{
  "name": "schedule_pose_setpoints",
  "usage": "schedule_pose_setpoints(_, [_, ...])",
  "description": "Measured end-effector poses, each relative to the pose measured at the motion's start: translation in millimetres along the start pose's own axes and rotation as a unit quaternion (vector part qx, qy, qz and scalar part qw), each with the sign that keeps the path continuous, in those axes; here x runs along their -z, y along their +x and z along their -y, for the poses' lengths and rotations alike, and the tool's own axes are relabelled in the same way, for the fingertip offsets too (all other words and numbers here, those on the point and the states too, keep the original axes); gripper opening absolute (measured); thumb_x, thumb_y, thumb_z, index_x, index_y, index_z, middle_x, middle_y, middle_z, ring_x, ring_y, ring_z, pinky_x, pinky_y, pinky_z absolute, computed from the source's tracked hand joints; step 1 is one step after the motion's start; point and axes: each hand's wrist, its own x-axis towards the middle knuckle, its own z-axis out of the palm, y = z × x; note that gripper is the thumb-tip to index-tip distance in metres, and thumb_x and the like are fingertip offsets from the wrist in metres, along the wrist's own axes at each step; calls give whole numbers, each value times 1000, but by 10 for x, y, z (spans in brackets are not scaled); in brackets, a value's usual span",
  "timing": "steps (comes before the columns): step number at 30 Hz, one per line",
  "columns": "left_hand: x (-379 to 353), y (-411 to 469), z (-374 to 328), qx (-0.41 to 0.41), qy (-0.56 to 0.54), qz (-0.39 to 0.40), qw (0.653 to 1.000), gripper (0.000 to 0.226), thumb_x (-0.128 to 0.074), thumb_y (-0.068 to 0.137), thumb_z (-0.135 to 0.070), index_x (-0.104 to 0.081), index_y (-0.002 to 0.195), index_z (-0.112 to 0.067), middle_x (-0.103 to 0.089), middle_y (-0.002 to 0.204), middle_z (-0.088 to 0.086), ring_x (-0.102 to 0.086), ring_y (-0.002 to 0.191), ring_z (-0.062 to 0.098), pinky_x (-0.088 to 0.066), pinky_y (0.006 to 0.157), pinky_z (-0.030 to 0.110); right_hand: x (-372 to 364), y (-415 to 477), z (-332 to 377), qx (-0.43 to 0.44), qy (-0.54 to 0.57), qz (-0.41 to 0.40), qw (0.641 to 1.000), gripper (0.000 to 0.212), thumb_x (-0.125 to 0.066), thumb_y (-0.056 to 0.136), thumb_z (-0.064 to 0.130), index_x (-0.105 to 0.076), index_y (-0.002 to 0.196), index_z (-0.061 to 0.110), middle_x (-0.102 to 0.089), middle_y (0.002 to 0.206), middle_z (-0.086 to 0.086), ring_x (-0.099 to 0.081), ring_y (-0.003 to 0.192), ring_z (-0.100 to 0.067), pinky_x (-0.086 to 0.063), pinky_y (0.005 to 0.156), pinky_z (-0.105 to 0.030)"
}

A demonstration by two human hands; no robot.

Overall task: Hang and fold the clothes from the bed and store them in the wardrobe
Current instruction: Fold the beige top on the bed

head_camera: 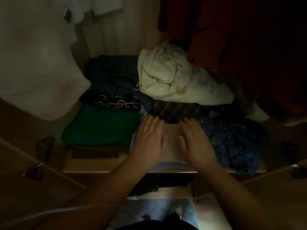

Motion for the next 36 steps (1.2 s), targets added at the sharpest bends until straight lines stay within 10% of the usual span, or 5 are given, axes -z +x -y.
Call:
schedule_pose_setpoints(5, [-479,-133,104,23,131,111,985,67,-26,99,-55,-20,158,-24,-20,165,2,-11,152,21,5,123,43,-364,-166,-51,-77,17,122,989,56,-46,103,31,-35,150,2,-33,156,-18,-28,147,-29,-17,122,-39])
schedule_pose_setpoints(15, [-153,-43,-349,18,88,165,982,66,-32,102,-47,-9,159,-24,-9,166,6,-6,152,24,-9,121,50,125,-432,-38,-99,-33,107,989,57,-35,103,38,-32,153,12,-29,160,-9,-17,150,-25,-12,122,-40])
schedule_pose_setpoints(21, [-203,-510,-1527,-125,42,170,977,66,-26,98,-56,-10,157,-31,-12,166,5,-7,152,28,-11,122,51,1103,-1625,-233,-237,-63,2,970,60,-41,99,40,-33,153,17,-30,160,-10,-20,150,-27,-23,120,-45])
schedule_pose_setpoints(30, [-645,-2325,-3621,-367,8,248,897,67,-27,97,-58,-13,157,-32,-18,165,3,-11,152,27,-13,121,49,2120,-4726,31,-472,-105,-75,872,60,-59,92,27,-44,147,10,-39,154,-14,-32,145,-33,-27,119,-45])
schedule_pose_setpoints(36, [-876,-4230,-4834,-520,-17,322,791,67,-30,97,-57,-13,157,-32,-16,165,4,-10,152,26,-12,122,48,2572,-6948,897,-649,-143,-123,737,58,-51,98,34,-39,151,17,-35,158,-9,-27,148,-30,-24,120,-43])
